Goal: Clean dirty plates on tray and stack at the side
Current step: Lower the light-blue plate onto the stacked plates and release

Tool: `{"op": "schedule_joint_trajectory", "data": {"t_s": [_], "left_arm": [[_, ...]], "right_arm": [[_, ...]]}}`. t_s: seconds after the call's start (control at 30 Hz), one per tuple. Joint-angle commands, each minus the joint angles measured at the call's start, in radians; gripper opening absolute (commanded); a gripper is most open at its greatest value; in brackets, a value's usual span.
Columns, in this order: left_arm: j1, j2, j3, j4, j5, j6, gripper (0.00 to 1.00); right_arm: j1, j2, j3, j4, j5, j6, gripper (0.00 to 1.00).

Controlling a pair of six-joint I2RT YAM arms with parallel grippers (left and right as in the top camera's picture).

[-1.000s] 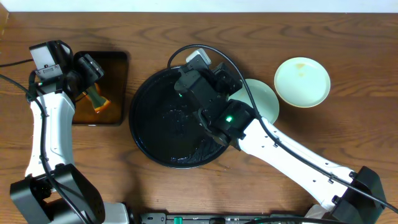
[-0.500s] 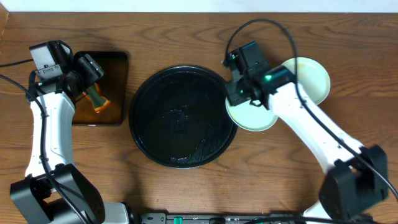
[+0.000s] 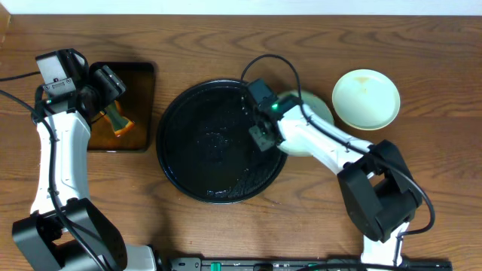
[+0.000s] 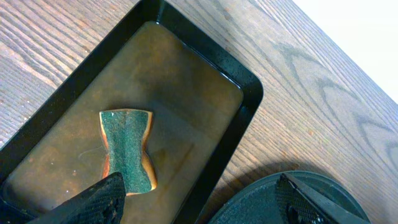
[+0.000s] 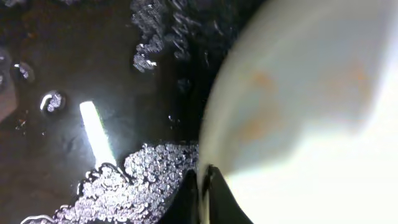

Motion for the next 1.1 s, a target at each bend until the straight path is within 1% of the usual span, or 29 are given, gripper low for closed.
{"op": "schedule_joint_trajectory", "data": {"t_s": [0.0, 0.17, 0.27, 0.33, 0.43, 0.47, 0.53, 0.6, 0.63, 0.77, 0.83, 0.9, 1.07], "left_arm": [[0.003, 0.004, 0.004, 0.000, -0.002, 0.005, 0.78], [0.003, 0.004, 0.004, 0.000, -0.002, 0.005, 0.78], [0.003, 0.004, 0.004, 0.000, -0.002, 0.005, 0.78], [0.003, 0.004, 0.004, 0.000, -0.002, 0.005, 0.78], [0.003, 0.004, 0.004, 0.000, -0.002, 0.005, 0.78], [0.003, 0.004, 0.004, 0.000, -0.002, 0.005, 0.78], [0.003, 0.004, 0.004, 0.000, -0.003, 0.005, 0.78], [0.003, 0.004, 0.004, 0.000, -0.003, 0.005, 0.78], [0.003, 0.004, 0.004, 0.000, -0.003, 0.005, 0.78], [0.003, 0.004, 0.004, 0.000, -0.002, 0.005, 0.78], [0.003, 0.004, 0.004, 0.000, -0.002, 0.005, 0.78], [0.003, 0.004, 0.004, 0.000, -0.002, 0.005, 0.78], [0.003, 0.004, 0.004, 0.000, -0.003, 0.005, 0.78]], "right_arm": [[0.034, 0.000, 0.016, -0.001, 0.088, 0.024, 0.01], [0.080, -0.001, 0.066, -0.021, 0.169, 0.082, 0.01], [0.084, -0.001, 0.137, -0.072, 0.278, 0.119, 0.01], [0.073, -0.001, 0.187, -0.107, 0.337, 0.127, 0.01], [0.036, -0.001, 0.257, -0.147, 0.377, 0.146, 0.01], [-0.006, -0.001, 0.290, -0.165, 0.376, 0.172, 0.01], [-0.062, -0.001, 0.312, -0.182, 0.356, 0.198, 0.01], [-0.142, -0.001, 0.317, -0.190, 0.285, 0.206, 0.01], [-0.216, 0.000, 0.315, -0.204, 0.217, 0.222, 0.01], [-0.421, 0.000, 0.300, -0.220, 0.058, 0.216, 0.01], [-0.475, 0.000, 0.292, -0.209, -0.005, 0.174, 0.01], [-0.508, 0.002, 0.286, -0.201, -0.024, 0.166, 0.01], [-0.529, 0.006, 0.278, -0.167, -0.024, 0.162, 0.02]]}}
